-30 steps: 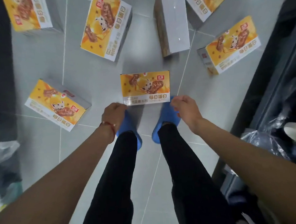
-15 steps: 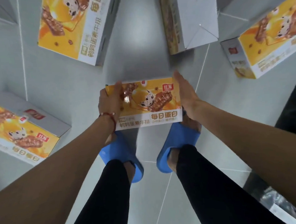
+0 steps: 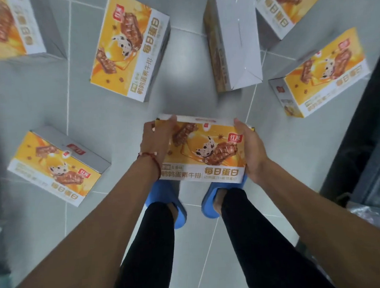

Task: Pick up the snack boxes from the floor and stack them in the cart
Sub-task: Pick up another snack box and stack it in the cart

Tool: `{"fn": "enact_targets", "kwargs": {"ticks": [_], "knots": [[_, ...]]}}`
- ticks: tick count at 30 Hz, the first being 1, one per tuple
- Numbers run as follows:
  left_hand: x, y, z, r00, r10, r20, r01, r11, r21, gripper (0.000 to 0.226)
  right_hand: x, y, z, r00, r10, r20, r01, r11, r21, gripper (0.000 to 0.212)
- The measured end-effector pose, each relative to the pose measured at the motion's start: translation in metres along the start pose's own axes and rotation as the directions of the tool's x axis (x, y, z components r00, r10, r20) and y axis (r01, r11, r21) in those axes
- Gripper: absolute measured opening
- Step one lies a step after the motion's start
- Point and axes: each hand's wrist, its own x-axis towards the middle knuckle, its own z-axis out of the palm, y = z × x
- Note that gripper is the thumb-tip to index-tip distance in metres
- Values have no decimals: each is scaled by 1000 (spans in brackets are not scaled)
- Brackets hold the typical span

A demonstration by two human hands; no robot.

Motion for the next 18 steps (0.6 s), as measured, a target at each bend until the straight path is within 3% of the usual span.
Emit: {"fn": "enact_targets", "kwargs": {"ticks": [8, 13, 18], "knots": [[-145, 45, -77, 1000, -16, 20, 18, 996, -87, 63, -167, -35, 24, 996, -78, -29, 78, 997, -27, 97], [-229, 59, -136, 998, 39, -55, -49, 981, -186, 47, -269, -59, 52, 983, -167, -74, 164, 985, -46, 52], [-303, 77, -185, 995, 49, -91, -74, 954, -289, 38, -360, -80, 80, 974, -220, -53, 217, 974, -63, 39]]}}
